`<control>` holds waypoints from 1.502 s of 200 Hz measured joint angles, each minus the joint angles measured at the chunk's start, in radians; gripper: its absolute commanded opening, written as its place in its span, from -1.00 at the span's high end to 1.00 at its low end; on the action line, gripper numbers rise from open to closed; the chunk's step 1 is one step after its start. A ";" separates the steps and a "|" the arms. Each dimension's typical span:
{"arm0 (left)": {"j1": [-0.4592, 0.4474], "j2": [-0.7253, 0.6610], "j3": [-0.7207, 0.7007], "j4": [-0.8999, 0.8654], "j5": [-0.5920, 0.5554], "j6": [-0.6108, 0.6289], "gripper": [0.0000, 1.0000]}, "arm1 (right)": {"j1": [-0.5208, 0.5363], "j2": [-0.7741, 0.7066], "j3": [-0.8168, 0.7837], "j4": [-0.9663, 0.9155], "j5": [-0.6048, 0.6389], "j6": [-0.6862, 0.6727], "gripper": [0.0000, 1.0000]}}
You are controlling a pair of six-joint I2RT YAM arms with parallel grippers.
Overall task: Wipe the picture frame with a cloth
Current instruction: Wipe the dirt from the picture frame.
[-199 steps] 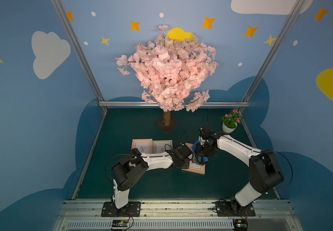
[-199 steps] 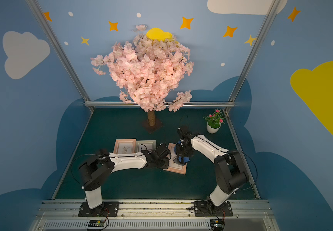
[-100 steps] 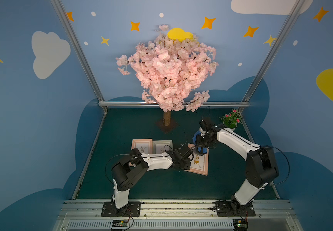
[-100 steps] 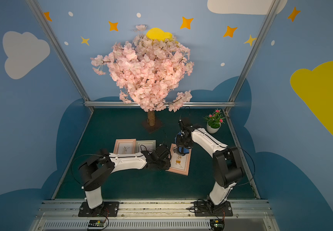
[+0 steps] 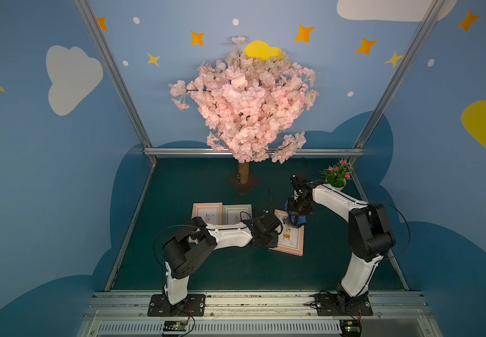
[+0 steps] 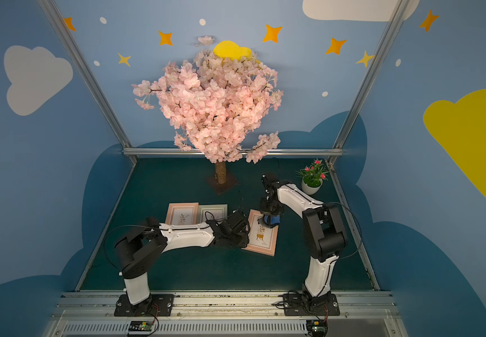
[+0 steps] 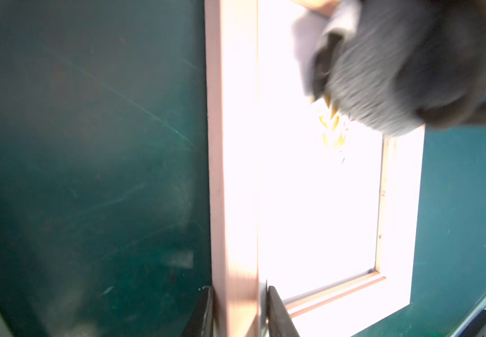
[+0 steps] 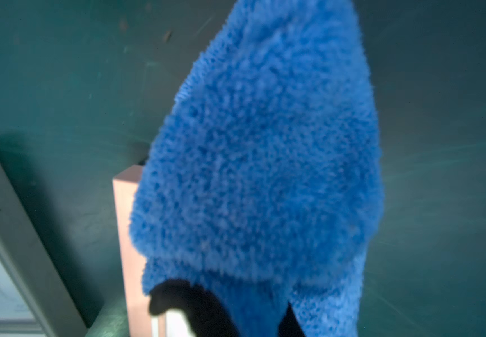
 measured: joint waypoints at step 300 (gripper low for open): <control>0.001 -0.001 -0.006 0.007 -0.004 -0.017 0.47 | 0.006 0.021 -0.043 -0.009 -0.008 0.023 1.00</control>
